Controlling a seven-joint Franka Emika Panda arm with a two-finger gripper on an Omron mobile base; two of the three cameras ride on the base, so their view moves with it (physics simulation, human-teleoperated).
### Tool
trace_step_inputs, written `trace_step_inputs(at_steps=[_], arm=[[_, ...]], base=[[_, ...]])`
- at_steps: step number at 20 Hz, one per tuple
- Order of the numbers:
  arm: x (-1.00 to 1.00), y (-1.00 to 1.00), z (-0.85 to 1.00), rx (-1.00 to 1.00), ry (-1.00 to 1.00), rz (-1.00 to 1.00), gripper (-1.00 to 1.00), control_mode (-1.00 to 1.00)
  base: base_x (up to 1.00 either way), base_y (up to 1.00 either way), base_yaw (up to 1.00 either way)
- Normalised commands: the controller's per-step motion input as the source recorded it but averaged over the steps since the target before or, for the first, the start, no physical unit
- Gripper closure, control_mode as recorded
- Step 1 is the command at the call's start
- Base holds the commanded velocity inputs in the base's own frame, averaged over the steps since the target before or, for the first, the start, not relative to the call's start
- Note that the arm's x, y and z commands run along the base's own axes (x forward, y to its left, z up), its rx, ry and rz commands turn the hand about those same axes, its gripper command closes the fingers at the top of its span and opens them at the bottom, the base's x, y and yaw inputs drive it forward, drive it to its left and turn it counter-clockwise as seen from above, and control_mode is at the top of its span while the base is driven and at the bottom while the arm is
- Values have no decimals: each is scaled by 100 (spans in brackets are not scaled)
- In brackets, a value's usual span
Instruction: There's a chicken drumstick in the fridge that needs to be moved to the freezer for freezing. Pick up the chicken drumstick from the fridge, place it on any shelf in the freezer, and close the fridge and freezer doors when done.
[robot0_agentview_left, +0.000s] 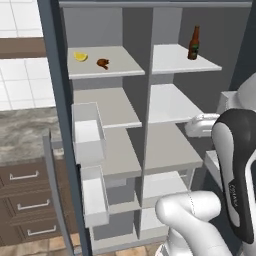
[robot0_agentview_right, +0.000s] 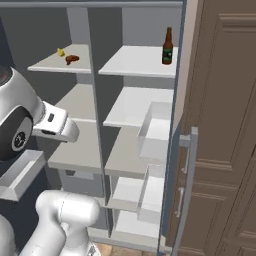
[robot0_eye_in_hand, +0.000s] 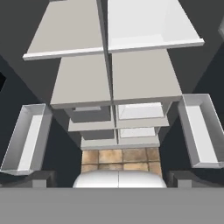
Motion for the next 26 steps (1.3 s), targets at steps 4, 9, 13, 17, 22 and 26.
trace_step_inputs(at_steps=[4, 9, 13, 17, 22, 26], arm=[[0, 0, 0, 0, 0, 0, -100, 100], [0, 0, 0, 0, 0, 0, -100, 100], [0, 0, 0, 0, 0, 0, -100, 100], [0, 0, 0, 0, 0, 0, -100, 100], [0, 0, 0, 0, 0, 0, -100, 100], [0, 0, 0, 0, 0, 0, -100, 100]], base=[[-55, 9, 1], [-60, 24, 5], [-36, 14, 5], [-40, 23, 8], [-20, 32, 6], [-10, 15, 2]])
